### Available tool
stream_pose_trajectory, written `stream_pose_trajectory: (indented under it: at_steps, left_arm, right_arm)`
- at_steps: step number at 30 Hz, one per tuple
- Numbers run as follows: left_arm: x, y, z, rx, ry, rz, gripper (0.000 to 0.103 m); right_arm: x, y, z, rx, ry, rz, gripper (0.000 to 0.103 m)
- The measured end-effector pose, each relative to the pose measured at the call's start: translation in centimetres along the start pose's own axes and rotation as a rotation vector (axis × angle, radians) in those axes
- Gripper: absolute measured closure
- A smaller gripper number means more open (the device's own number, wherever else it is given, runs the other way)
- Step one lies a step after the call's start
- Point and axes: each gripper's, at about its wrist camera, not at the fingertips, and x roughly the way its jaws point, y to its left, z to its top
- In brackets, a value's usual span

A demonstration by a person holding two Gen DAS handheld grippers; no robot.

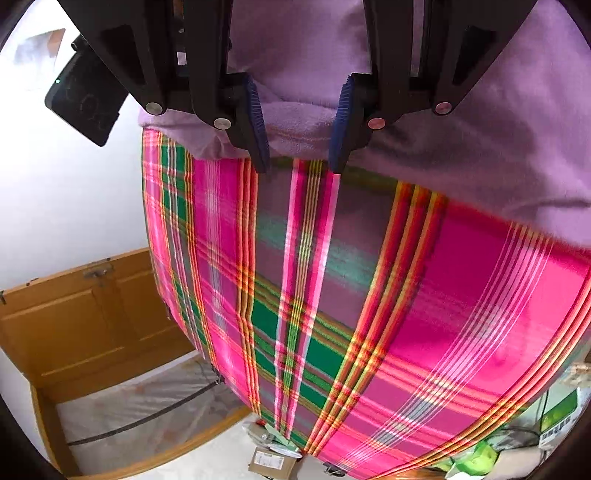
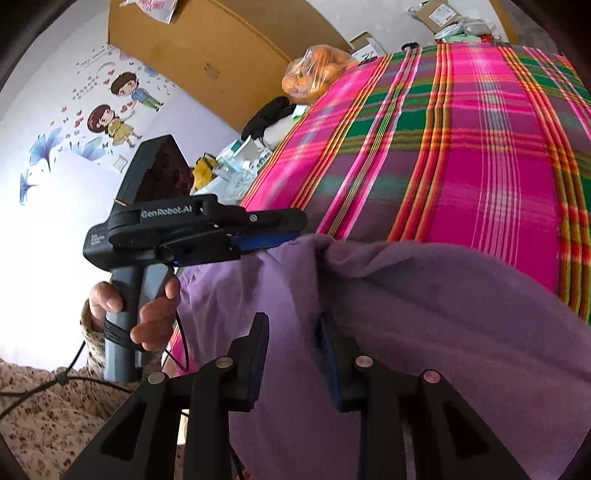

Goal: Fold clothes

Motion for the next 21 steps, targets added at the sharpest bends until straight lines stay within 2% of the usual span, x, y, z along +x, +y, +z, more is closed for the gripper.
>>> stream_pose_trajectory:
  at_steps: [11, 21]
  left_arm:
    - [-1.3, 1.3, -1.2, -0.034, -0.022, -0.017, 0.068]
    - [-1.5, 1.5, -1.1, -0.024, -0.031, -0.015, 0.068]
  right_arm:
    - [0.2, -0.3, 0.4, -0.01, -0.016, -0.044, 0.074]
    - [2.8, 0.5, 2.8, -0.058, 0.017, -0.024, 0.07]
